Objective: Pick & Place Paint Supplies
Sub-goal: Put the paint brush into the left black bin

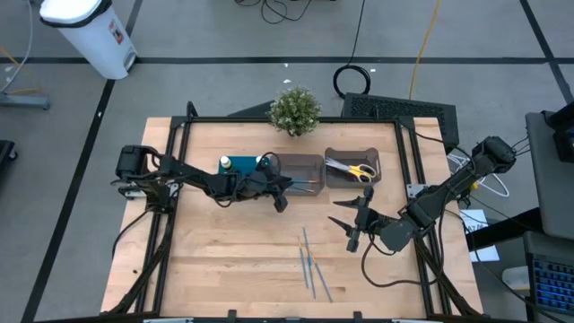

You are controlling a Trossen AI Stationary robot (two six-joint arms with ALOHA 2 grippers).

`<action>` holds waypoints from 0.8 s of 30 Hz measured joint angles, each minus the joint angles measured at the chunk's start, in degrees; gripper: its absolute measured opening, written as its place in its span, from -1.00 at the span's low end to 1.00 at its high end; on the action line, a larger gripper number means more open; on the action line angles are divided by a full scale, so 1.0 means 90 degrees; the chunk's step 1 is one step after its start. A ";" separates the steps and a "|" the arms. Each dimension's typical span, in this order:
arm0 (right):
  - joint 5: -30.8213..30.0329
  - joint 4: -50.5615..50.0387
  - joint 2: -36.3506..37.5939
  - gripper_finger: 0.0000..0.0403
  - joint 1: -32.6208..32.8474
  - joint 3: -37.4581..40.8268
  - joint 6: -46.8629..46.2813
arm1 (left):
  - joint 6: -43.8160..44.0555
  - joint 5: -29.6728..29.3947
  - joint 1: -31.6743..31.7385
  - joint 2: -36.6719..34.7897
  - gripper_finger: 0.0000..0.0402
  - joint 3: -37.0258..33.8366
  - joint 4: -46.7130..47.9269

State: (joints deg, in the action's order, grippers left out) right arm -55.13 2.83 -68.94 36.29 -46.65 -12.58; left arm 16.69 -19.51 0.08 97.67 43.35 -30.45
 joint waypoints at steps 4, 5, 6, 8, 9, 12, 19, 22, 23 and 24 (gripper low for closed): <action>0.0002 -0.0002 -0.0001 -0.03 0.0000 0.0000 0.0002 | -0.0037 -0.0002 -0.0069 0.0000 -0.61 0.0000 -0.0096; 0.0002 -0.0002 0.0000 -0.03 0.0001 0.0000 0.0001 | -0.0104 0.0004 -0.0110 0.0000 -0.58 0.0000 -0.0158; 0.0002 -0.0002 -0.0001 -0.03 0.0000 0.0000 0.0000 | -0.0186 0.0036 -0.0164 0.0000 -0.54 0.0000 -0.0262; 0.0005 -0.0002 0.0000 -0.03 0.0000 0.0000 0.0002 | -0.0327 0.0198 -0.0276 0.0000 -0.44 0.0000 -0.0505; 0.0005 -0.0002 0.0000 -0.03 0.0000 0.0000 0.0001 | -0.0371 0.0334 -0.0338 0.0000 -0.38 0.0000 -0.0637; 0.0016 -0.0002 -0.0001 -0.03 0.0000 0.0000 -0.0006 | -0.0511 0.1102 -0.0488 -0.0002 -0.20 0.0000 -0.0854; 0.0355 -0.0002 -0.0001 -0.03 0.0002 -0.0002 -0.0020 | -0.1104 0.2625 -0.0881 -0.0002 0.05 0.0000 -0.0593; 0.0359 -0.0002 -0.0001 -0.04 0.0002 0.0000 -0.0022 | -0.1366 0.2625 -0.1087 -0.0002 0.07 0.0000 -0.0539; 0.0357 -0.0002 -0.0001 -0.04 0.0002 0.0000 -0.0022 | -0.1416 0.2625 -0.1155 -0.0006 0.07 0.0000 -0.0557; 0.0357 -0.0001 0.0001 -0.04 0.0002 -0.0002 -0.0022 | -0.1486 0.2625 -0.1224 -0.0010 0.06 0.0000 -0.0558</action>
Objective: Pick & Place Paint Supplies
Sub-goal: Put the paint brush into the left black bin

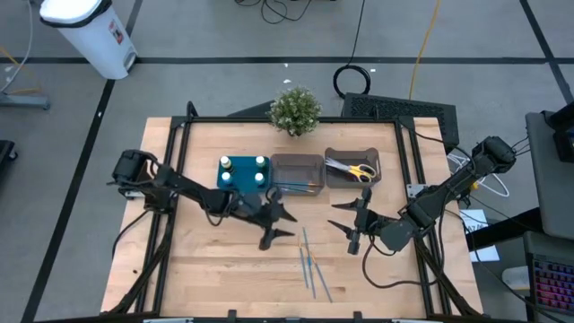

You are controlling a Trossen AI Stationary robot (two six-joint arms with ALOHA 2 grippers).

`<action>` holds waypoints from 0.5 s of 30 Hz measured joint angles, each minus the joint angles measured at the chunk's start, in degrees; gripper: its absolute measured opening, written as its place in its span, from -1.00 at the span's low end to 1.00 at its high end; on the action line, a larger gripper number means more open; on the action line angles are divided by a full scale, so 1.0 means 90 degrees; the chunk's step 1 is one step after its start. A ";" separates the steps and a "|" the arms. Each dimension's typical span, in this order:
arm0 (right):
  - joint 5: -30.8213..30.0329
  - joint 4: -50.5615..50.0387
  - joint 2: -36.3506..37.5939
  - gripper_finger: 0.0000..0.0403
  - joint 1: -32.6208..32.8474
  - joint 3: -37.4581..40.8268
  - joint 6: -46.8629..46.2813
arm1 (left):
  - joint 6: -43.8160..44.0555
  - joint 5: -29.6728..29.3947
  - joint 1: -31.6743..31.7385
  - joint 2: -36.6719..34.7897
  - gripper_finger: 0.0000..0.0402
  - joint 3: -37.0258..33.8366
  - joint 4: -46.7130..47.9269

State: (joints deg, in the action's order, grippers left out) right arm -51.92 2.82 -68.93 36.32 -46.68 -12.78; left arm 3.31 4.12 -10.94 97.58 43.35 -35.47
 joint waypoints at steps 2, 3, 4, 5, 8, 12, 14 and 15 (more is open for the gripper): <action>0.0000 0.0003 -0.0001 -0.03 0.0000 0.0000 0.0000 | -0.0129 -0.0006 -0.0128 0.0000 0.05 0.0000 0.0021; 0.0000 0.0017 -0.0001 -0.03 0.0000 0.0000 0.0000 | -0.0186 -0.0007 -0.0193 0.0000 0.03 0.0000 0.0022; 0.0002 0.0034 -0.0001 -0.04 0.0000 0.0000 0.0000 | -0.0217 -0.0007 -0.0249 0.0000 0.02 0.0000 0.0018; 0.0013 0.0045 -0.0001 -0.04 0.0000 0.0000 -0.0003 | -0.0236 -0.0007 -0.0294 0.0000 0.01 0.0000 0.0014; 0.0486 0.0090 -0.0096 -0.04 -0.0033 -0.0005 -0.0316 | -0.0240 -0.0007 -0.0398 0.0000 -0.03 0.0000 0.0018; 0.1633 0.0611 -0.0619 -0.05 -0.0083 -0.0005 -0.0545 | -0.0238 -0.0010 -0.0425 0.0000 -0.07 0.0000 0.0018; 0.2107 0.1096 -0.1040 -0.06 -0.0081 -0.0037 -0.0327 | -0.0236 -0.0012 -0.0409 0.0002 -0.07 0.0000 0.0016; 0.2282 0.1232 -0.1252 -0.07 -0.0098 -0.0124 -0.0185 | -0.0236 -0.0012 -0.0397 0.0000 -0.07 0.0000 0.0015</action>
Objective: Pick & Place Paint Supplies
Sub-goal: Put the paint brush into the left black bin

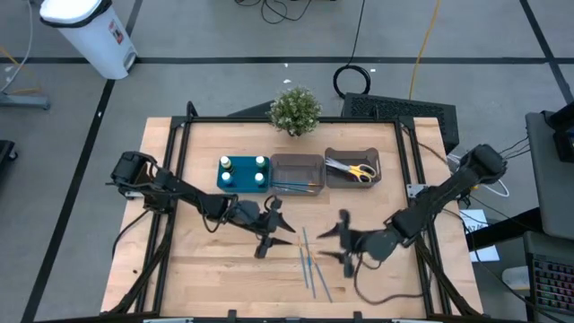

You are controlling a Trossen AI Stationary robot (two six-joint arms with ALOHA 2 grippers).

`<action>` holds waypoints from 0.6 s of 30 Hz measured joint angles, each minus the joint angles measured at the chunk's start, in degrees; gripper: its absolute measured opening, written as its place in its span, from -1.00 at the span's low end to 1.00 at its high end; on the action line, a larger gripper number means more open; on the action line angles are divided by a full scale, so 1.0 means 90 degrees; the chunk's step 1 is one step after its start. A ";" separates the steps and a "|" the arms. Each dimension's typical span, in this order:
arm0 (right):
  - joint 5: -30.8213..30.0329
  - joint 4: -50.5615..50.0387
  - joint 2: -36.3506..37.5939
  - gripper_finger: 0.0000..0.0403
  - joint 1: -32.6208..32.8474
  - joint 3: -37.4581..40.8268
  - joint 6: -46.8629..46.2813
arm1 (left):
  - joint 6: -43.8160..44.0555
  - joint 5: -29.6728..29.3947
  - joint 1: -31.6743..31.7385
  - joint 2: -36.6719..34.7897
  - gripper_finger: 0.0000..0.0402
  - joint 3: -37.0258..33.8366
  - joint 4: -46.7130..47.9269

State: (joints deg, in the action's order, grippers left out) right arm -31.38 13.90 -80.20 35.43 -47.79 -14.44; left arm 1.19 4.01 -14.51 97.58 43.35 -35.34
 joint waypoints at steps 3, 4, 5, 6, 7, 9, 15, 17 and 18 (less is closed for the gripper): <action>0.0363 -0.0034 -0.0597 -0.10 -0.0080 -0.0471 0.0214 | 0.0040 -0.0002 0.0040 0.0002 -0.07 0.0000 0.0001; 0.0454 -0.0229 -0.0788 -0.11 -0.0104 -0.0639 0.0190 | 0.0064 -0.0004 0.0040 0.0002 -0.07 0.0000 0.0004; 0.0519 -0.0454 -0.0978 -0.12 -0.0114 -0.0789 0.0114 | 0.0088 -0.0007 0.0040 0.0002 -0.07 0.0000 0.0002; 0.0577 -0.0647 -0.1184 -0.13 -0.0115 -0.0902 0.0005 | 0.0090 -0.0017 0.0042 0.0002 -0.07 0.0000 0.0014; 0.0705 -0.0798 -0.1394 -0.14 -0.0112 -0.0979 -0.0106 | 0.0090 -0.0017 0.0042 0.0002 -0.07 0.0000 0.0041; 0.1006 -0.0826 -0.1800 -0.15 -0.0092 -0.1025 -0.0218 | 0.0090 -0.0017 0.0040 0.0002 -0.07 0.0000 0.0122; 0.2351 -0.0822 -0.2578 -0.15 0.0089 -0.1025 -0.0459 | 0.0114 -0.0260 0.0037 0.0007 -0.07 0.0000 0.0178; 0.2759 -0.0739 -0.2717 -0.15 0.0124 -0.1025 -0.0711 | 0.0170 -0.0322 0.0037 0.0007 -0.07 0.0000 0.0200; 0.2946 -0.0676 -0.2775 -0.15 0.0125 -0.1025 -0.0857 | 0.0187 -0.0346 0.0039 0.0007 -0.07 0.0000 0.0200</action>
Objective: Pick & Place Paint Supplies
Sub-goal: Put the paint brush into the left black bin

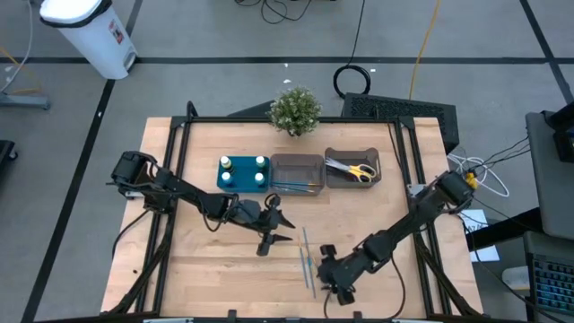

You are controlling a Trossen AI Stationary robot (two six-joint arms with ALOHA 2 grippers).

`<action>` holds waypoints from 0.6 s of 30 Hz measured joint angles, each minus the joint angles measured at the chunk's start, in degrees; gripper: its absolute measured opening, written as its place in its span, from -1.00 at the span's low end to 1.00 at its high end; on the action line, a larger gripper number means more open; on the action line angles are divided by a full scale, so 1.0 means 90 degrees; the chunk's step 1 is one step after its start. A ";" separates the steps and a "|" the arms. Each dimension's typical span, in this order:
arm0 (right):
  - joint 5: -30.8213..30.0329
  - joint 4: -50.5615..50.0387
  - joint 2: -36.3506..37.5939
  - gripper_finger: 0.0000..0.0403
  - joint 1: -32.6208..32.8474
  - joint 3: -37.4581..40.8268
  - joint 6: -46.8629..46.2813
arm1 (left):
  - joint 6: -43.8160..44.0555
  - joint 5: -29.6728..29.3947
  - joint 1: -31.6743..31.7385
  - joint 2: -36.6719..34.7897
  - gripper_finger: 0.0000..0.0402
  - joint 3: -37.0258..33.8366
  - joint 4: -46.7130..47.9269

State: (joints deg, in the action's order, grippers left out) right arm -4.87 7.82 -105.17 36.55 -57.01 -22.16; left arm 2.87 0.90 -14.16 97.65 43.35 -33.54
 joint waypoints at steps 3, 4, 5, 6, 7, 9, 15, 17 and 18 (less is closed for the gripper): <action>0.0534 0.0145 -0.0196 -0.15 -0.0009 0.0000 -0.0356 | -0.0007 -0.0006 0.0001 0.0000 -0.07 0.0000 0.0000; 0.0593 0.0151 -0.0253 -0.15 -0.0012 0.0000 -0.0445 | -0.0005 -0.0006 0.0001 0.0000 -0.07 0.0000 0.0000; 0.0607 0.0133 -0.0283 -0.15 -0.0010 -0.0002 -0.0501 | -0.0005 -0.0006 0.0001 0.0000 -0.07 0.0000 0.0000; 0.0615 0.0076 -0.0292 -0.15 -0.0009 -0.0014 -0.0558 | -0.0007 -0.0006 0.0001 0.0000 -0.07 0.0000 -0.0002; 0.0604 -0.0007 -0.0298 -0.15 -0.0009 -0.0017 -0.0623 | -0.0005 -0.0006 0.0001 0.0000 -0.07 0.0000 -0.0002; 0.0548 -0.0291 -0.0287 -0.15 -0.0015 -0.0025 -0.0748 | 0.0002 -0.0004 -0.0001 0.0000 -0.07 0.0000 0.0000; 0.0550 -0.1318 0.0101 -0.15 -0.0023 -0.0021 -0.1077 | 0.0012 -0.0004 0.0001 0.0000 -0.07 0.0000 0.0029; 0.0526 -0.1671 0.0318 -0.15 -0.0018 -0.0004 -0.1168 | 0.0015 -0.0004 0.0001 0.0000 -0.07 0.0000 0.0057; 0.0405 -0.1885 0.0434 -0.15 -0.0017 0.0008 -0.1216 | 0.0015 -0.0004 0.0001 0.0000 -0.07 0.0000 0.0070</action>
State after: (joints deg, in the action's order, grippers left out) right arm -1.22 -9.14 -101.27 36.40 -56.94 -33.10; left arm 3.01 0.86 -14.15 97.65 43.35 -32.91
